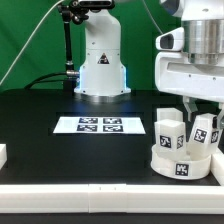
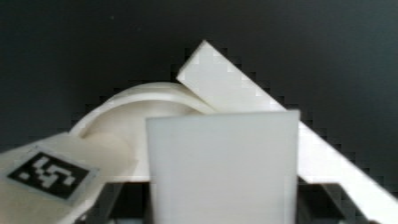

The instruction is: Assemble stool

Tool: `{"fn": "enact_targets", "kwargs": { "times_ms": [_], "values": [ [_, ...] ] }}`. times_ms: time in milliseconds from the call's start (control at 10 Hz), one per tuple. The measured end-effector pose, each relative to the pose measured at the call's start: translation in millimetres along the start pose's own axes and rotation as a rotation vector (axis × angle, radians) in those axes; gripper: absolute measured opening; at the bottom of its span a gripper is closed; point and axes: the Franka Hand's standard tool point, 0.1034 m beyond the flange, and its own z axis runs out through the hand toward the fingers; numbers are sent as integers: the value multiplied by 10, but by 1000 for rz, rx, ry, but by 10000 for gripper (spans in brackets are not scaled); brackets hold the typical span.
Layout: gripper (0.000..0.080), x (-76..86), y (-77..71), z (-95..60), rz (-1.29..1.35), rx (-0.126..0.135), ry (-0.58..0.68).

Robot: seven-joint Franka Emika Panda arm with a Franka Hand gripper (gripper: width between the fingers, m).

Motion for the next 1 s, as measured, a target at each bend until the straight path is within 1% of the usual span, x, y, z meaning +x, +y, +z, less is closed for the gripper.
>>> {"fn": "enact_targets", "kwargs": {
  "times_ms": [400, 500, 600, 800, 1000],
  "values": [
    [338, 3, -1, 0, 202, 5, -10],
    [338, 13, -1, -1, 311, 14, -18],
    [338, 31, 13, -2, 448, 37, -32],
    [338, -12, 52, 3, 733, 76, -33],
    [338, -6, 46, 2, 877, 107, -49]
  ]
}}
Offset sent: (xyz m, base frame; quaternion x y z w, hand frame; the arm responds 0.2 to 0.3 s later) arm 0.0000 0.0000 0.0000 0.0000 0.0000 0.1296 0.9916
